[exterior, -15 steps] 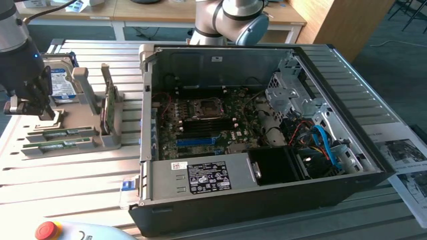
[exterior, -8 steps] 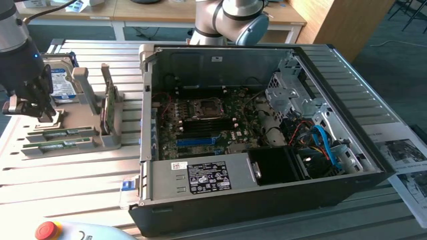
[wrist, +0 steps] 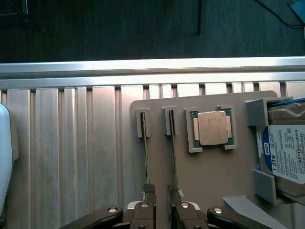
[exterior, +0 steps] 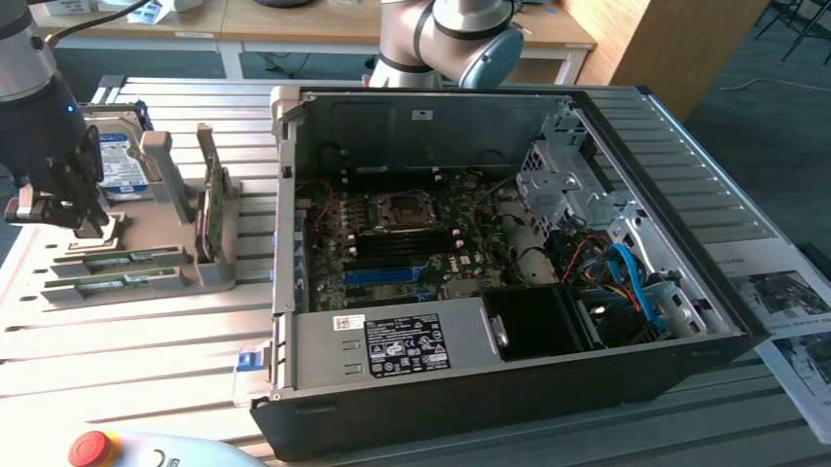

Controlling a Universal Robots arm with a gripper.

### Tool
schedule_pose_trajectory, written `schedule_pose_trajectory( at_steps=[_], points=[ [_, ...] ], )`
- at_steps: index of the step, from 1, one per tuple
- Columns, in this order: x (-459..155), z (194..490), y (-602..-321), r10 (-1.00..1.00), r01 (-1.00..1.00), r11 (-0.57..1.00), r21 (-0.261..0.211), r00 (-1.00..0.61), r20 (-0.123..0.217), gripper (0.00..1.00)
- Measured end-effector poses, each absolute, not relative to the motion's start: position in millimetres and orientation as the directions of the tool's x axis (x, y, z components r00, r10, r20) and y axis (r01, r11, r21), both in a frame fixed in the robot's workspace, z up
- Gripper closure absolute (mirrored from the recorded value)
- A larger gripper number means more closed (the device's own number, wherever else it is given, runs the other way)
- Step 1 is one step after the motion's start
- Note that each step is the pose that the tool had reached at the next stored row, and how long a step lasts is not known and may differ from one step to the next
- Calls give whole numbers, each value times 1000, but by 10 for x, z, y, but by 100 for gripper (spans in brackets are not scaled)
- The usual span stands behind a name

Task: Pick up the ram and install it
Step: 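Pick up the ram and move it above insertion slot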

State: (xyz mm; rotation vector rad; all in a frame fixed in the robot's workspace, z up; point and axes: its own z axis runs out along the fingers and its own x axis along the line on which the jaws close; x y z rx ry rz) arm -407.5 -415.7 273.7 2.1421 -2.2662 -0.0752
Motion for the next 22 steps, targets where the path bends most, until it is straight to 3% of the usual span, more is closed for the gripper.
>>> schedule_pose_trajectory(
  at_steps=[22],
  points=[
    [-4004,2551,-4157,-998,-997,55,50,-56,-17,76]
  ],
)
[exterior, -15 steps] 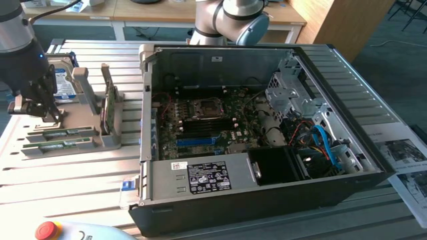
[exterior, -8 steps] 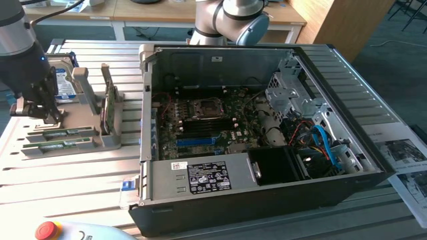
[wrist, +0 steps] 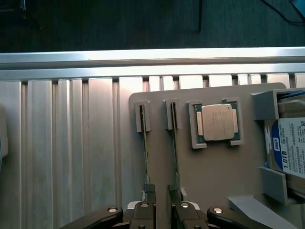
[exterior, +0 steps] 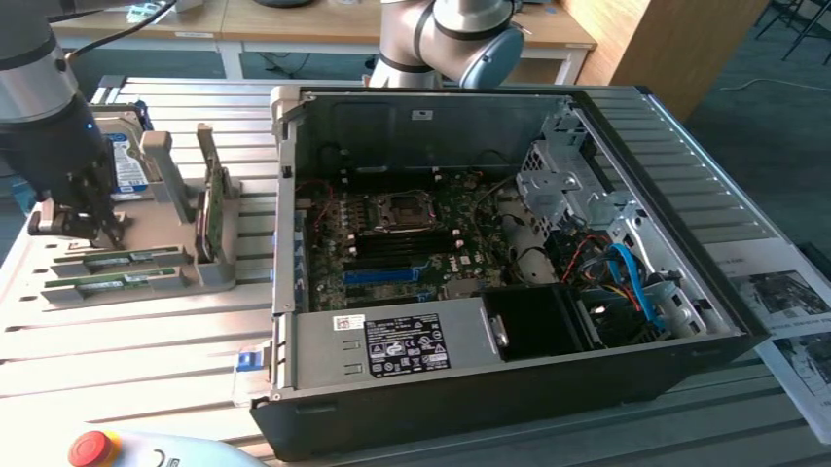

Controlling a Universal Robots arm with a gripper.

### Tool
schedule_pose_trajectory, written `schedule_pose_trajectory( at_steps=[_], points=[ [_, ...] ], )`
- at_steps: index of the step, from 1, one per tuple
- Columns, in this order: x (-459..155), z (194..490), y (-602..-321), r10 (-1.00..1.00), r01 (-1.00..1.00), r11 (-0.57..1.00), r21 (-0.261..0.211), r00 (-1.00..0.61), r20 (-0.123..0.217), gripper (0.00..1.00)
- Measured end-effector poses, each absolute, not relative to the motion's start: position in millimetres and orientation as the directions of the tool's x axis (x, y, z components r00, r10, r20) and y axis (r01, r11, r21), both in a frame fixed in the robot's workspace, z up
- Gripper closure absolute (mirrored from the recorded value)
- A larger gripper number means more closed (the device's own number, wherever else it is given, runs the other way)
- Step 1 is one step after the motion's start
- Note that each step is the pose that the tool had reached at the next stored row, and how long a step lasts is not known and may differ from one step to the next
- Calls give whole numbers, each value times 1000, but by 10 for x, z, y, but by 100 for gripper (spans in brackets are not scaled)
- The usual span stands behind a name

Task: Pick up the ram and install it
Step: 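Pick up the ram and move it above insertion slot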

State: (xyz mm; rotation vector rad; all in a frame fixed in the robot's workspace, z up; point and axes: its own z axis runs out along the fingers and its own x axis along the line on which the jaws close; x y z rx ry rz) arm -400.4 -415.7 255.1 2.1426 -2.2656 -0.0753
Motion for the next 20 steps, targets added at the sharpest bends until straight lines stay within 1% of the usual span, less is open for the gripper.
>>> schedule_pose_trajectory(
  at_steps=[9,20],
  points=[
    [-4004,2445,-4157,-998,-997,55,51,-56,-17,76],
    [-4005,2425,-4157,-999,-998,28,53,-29,-17,76]
  ],
)
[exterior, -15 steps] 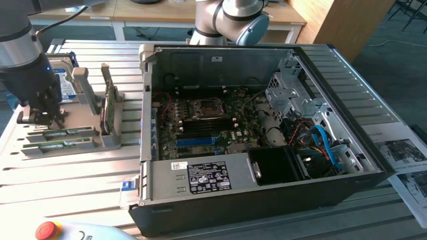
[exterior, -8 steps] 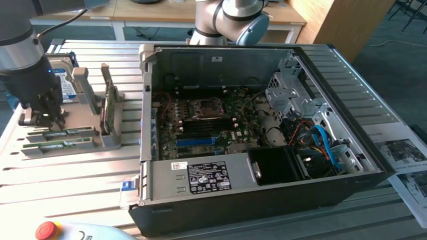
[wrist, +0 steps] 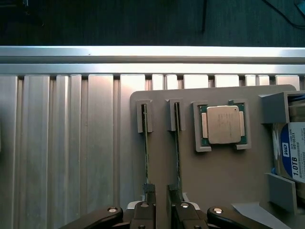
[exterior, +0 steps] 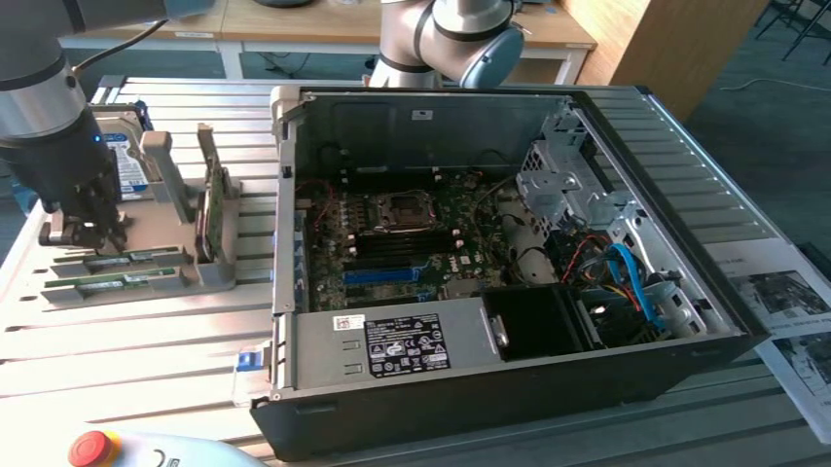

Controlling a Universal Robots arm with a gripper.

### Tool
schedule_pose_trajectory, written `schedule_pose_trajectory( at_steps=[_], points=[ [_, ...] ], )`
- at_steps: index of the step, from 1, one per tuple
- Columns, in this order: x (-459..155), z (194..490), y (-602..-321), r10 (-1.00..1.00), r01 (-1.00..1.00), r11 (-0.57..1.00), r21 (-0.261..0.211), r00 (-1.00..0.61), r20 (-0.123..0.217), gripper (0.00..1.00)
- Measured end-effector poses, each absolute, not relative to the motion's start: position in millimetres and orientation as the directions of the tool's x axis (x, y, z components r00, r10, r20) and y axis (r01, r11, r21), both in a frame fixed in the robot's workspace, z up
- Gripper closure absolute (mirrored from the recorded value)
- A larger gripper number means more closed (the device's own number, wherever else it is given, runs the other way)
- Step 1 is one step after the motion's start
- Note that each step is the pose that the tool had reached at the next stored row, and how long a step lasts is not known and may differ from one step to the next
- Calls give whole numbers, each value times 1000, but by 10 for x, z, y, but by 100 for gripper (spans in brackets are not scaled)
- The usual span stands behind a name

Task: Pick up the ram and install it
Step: 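Pick up the ram and move it above insertion slot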

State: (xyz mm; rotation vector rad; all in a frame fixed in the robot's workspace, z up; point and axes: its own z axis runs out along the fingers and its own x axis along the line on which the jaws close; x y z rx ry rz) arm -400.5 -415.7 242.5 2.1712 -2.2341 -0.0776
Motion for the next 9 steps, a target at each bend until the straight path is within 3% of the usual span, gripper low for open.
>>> schedule_pose_trajectory(
  at_steps=[9],
  points=[
    [-4004,2395,-4206,-999,-998,28,53,-29,-17,76]
  ],
)
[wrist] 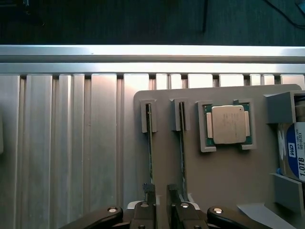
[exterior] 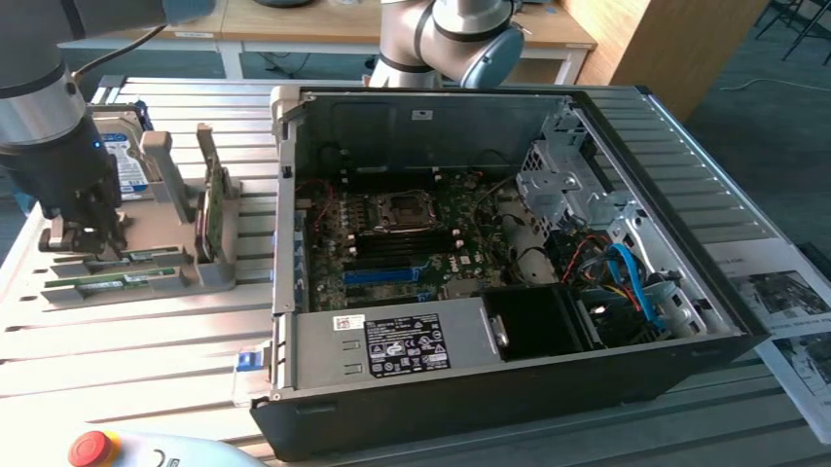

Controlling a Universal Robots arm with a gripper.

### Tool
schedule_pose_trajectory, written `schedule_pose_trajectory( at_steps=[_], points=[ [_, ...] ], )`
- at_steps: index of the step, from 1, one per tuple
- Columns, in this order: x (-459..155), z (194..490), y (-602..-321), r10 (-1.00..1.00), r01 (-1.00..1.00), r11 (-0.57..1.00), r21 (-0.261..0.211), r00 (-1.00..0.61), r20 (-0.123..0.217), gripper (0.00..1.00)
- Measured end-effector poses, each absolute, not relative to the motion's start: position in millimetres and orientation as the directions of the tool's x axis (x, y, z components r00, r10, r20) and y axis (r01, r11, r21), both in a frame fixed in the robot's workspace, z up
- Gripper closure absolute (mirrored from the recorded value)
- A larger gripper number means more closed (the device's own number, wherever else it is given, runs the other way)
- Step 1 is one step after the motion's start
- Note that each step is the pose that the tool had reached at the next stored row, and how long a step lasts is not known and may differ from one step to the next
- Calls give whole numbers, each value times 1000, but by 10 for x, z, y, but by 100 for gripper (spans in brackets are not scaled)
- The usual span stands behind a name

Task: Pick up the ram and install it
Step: 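Pick up the ram and move it above insertion slot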

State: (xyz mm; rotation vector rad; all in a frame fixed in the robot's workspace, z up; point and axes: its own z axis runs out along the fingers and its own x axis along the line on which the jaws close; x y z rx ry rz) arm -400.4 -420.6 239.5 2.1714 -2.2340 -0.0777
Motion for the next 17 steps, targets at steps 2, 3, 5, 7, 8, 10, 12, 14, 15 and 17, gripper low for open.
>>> schedule_pose_trajectory(
  at_steps=[2,3,5,7,8,10,12,14,15,17],
  points=[
    [-4005,2382,-4211,-999,-998,28,53,-29,-17,76],
    [-4005,2380,-4212,-999,-998,28,53,-29,-17,76],
    [-4005,2380,-4213,-999,-998,28,53,-29,-17,76],
    [-4003,2377,-4213,-999,-998,28,53,-29,-17,76],
    [-3998,2374,-4213,-999,-998,28,53,-29,-17,76],
    [-3977,2372,-4213,-999,-998,28,53,-29,-17,76],
    [-3946,2371,-4213,-999,-998,27,54,-28,-17,76],
    [-3938,2370,-4213,-1000,-999,-3,54,2,-17,76],
    [-3937,2365,-4213,-1000,-999,-4,54,3,-17,76],
    [-3938,2346,-4213,-1000,-999,-4,54,3,-17,76]
  ],
)
